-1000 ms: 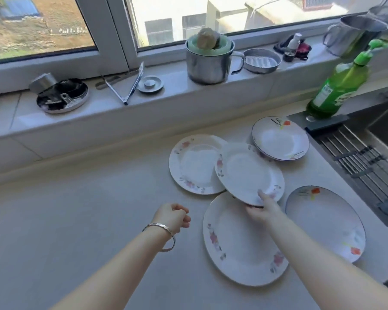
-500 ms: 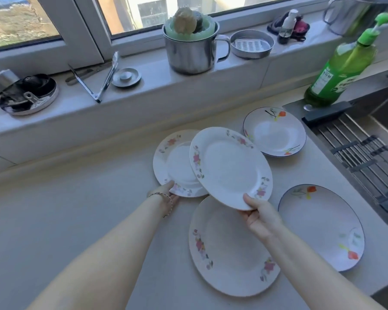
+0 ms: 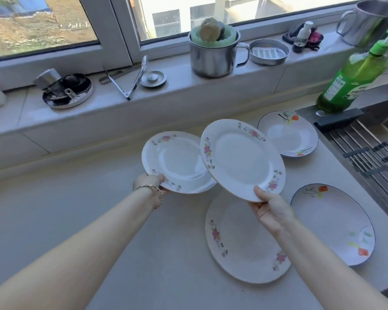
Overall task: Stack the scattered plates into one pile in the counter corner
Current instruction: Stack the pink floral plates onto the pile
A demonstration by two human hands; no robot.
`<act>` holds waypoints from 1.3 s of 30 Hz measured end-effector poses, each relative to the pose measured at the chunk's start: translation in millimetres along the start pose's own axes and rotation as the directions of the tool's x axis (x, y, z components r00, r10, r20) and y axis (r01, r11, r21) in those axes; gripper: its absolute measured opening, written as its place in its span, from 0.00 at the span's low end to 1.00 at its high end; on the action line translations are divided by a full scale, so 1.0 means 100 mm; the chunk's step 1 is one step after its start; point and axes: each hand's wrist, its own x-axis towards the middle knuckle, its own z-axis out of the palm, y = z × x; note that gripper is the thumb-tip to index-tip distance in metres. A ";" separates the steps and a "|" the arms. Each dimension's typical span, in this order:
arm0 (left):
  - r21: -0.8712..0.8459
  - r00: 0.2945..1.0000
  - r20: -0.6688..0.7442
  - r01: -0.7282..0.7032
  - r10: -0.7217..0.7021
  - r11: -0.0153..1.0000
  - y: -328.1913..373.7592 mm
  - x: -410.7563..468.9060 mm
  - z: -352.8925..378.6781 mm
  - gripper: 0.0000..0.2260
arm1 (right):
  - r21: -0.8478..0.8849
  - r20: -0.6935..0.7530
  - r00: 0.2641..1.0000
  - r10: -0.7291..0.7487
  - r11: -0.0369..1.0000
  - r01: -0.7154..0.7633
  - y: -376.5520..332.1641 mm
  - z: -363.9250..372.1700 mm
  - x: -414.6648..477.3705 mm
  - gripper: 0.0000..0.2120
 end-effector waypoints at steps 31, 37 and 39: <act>-0.362 0.921 -0.376 -0.247 0.102 0.899 -0.53 -1.22 -6.30 0.08 | -0.417 0.347 0.885 0.309 0.896 -0.149 3.94 2.61 -2.06 0.10; -0.380 0.927 -0.367 -0.226 0.078 0.897 -0.74 -1.12 -6.35 0.08 | -0.452 0.376 0.877 0.300 0.885 -0.109 4.06 2.62 -1.98 0.12; -0.286 0.914 -0.396 -0.220 0.094 0.932 -0.74 -1.13 -6.35 0.07 | -0.469 0.382 0.870 0.312 0.876 -0.108 4.06 2.61 -1.94 0.12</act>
